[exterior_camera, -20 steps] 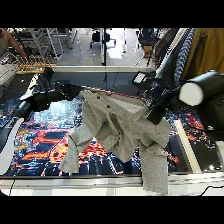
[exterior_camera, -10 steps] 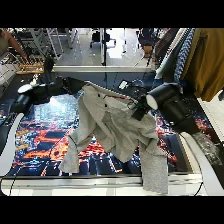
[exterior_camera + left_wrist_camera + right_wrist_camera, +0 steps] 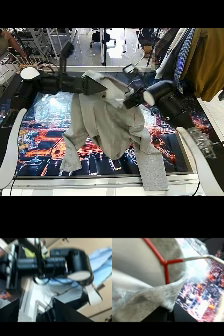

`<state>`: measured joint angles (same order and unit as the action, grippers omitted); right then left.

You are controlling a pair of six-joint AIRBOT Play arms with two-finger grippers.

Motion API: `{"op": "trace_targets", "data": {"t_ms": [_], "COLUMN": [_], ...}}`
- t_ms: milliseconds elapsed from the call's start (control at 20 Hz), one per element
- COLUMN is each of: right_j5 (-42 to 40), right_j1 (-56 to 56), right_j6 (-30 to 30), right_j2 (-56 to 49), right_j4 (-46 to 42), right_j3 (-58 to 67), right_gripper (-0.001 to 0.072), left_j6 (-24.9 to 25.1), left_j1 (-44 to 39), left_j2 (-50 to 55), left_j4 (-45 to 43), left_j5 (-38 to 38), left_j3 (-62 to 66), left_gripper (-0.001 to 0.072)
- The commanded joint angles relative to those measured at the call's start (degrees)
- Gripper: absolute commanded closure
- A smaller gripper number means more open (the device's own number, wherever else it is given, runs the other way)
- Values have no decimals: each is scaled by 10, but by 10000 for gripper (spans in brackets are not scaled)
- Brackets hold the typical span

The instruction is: Fold the clothes and pants, and hang the long-sleeved shirts on hangers.

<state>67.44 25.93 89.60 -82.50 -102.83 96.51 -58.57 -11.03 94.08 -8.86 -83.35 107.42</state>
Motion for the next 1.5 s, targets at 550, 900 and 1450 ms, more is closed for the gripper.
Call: {"op": "trace_targets", "data": {"t_ms": [550,900,1450], "right_j5": [-142,-41,-48], "right_j1": [-148,-372,-913], "right_j6": [116,146,133], "right_j2": [200,269,202], "right_j4": [18,-133,-206], "right_j3": [72,98,260], "right_gripper": [680,681,681], "left_j6": [-45,-66,-27], "left_j1": [22,31,33], "left_j2": [-206,-207,-207], "left_j4": [-41,-100,-291], "left_j5": [-24,-122,-226], "left_j3": [5,4,4], "left_gripper": [269,270,273]}}
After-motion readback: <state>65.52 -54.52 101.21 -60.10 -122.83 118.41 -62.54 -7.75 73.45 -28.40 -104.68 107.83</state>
